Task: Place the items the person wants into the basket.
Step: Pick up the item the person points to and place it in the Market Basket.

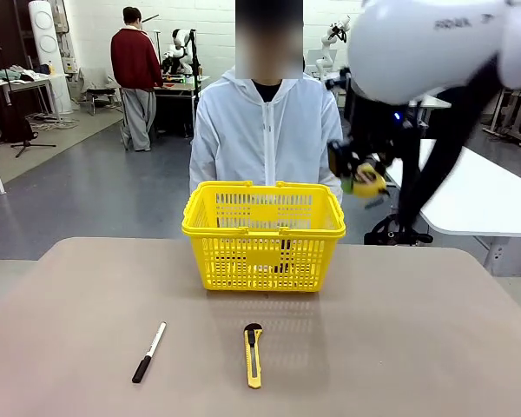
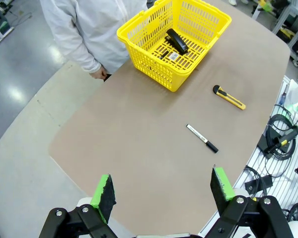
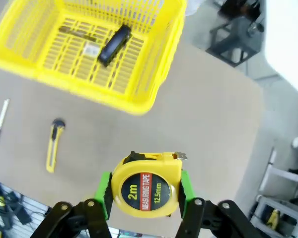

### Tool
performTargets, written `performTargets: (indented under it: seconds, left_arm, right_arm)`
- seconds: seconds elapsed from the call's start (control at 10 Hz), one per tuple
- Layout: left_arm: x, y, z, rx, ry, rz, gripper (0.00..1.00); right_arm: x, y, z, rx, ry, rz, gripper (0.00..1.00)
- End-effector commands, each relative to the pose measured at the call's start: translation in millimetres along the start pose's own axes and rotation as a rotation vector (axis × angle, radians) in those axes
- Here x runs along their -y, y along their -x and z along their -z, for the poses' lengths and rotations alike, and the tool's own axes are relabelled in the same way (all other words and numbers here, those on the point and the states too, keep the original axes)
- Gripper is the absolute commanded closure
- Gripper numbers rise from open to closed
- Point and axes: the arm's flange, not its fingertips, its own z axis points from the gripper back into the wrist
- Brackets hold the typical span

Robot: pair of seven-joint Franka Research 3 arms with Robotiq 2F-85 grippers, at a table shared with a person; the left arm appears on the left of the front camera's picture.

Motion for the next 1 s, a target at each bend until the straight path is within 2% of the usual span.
performTargets:
  seconds: [0.0,0.2,0.4,0.6,0.9]
  left_arm:
    - [1.0,0.3,-0.9,-0.011,-0.008,-0.01,0.01]
    - [1.0,0.3,-0.9,-0.011,-0.008,-0.01,0.01]
    - [1.0,0.3,-0.9,-0.011,-0.008,-0.01,0.01]
    - [1.0,0.3,-0.9,-0.011,-0.008,-0.01,0.01]
    - [1.0,0.3,-0.9,-0.011,-0.008,-0.01,0.01]
  right_arm:
    - [-10.2,-72.3,10.3,0.034,0.035,-0.011,0.51]
    - [-20.5,-129.3,51.8,0.033,-0.02,-0.08,0.51]
    - [-40.2,-171.3,109.3,0.029,-0.065,-0.16,0.51]
    - [-64.0,-183.3,166.0,-0.008,-0.121,-0.214,0.51]
    - [-99.8,-176.5,218.4,-0.055,-0.17,-0.309,0.51]
